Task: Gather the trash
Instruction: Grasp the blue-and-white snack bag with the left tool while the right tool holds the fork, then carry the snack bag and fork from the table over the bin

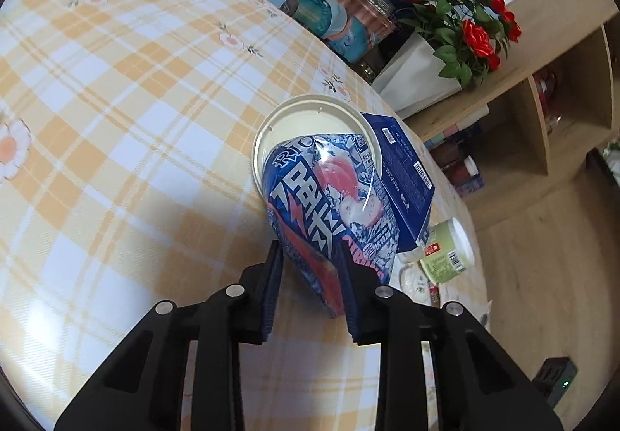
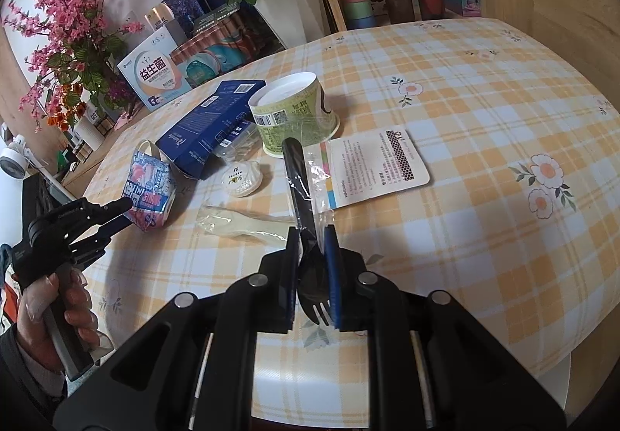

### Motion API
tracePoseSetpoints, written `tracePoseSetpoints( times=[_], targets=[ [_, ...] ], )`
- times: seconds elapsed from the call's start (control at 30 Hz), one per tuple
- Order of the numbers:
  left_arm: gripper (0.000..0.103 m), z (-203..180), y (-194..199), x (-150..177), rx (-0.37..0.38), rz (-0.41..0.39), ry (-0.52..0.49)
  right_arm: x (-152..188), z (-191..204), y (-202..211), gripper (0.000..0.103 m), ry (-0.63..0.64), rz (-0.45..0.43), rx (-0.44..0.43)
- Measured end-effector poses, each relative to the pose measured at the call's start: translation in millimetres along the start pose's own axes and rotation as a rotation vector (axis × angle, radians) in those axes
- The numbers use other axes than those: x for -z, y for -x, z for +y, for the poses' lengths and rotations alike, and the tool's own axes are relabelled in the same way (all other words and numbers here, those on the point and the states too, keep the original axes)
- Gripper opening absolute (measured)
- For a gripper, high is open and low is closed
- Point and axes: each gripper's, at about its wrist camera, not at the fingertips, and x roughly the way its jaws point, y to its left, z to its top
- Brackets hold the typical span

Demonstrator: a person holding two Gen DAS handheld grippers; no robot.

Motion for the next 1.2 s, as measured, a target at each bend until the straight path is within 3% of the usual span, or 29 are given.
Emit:
tracePoseSetpoints(
  times=[0.2, 0.27, 0.37, 0.53, 0.73, 1.2],
  targets=[
    [0.020, 0.1, -9.2, -1.1, 0.038, 0.010, 0.013, 0.3, 1.3, -2.2, 0.016, 0.008, 0.006, 0.002],
    [0.011, -3.8, -6.9, -1.3, 0.043, 0.004, -0.007, 0.6, 1.4, -1.5, 0.016, 0.009, 0.005, 0.003],
    [0.005, -17.3, 3.5, -2.0, 0.032, -0.023, -0.068, 0.8, 1.8, 0.7, 0.016, 0.009, 0.001, 0.003],
    [0.004, -55.9, 24.5, -1.5, 0.007, -0.068, -0.243, 1.0, 2.6, 6.9, 0.016, 0.005, -0.013, -0.001],
    [0.004, -94.3, 51.4, 4.9, -0.009, -0.109, -0.379, -0.3, 5.7, 23.0, 0.016, 0.003, -0.036, -0.013],
    [0.004, -118.3, 136.9, 48.8, -0.039, -0.167, -0.484, 13.0, 28.5, 80.2, 0.016, 0.036, -0.094, -0.065]
  ],
)
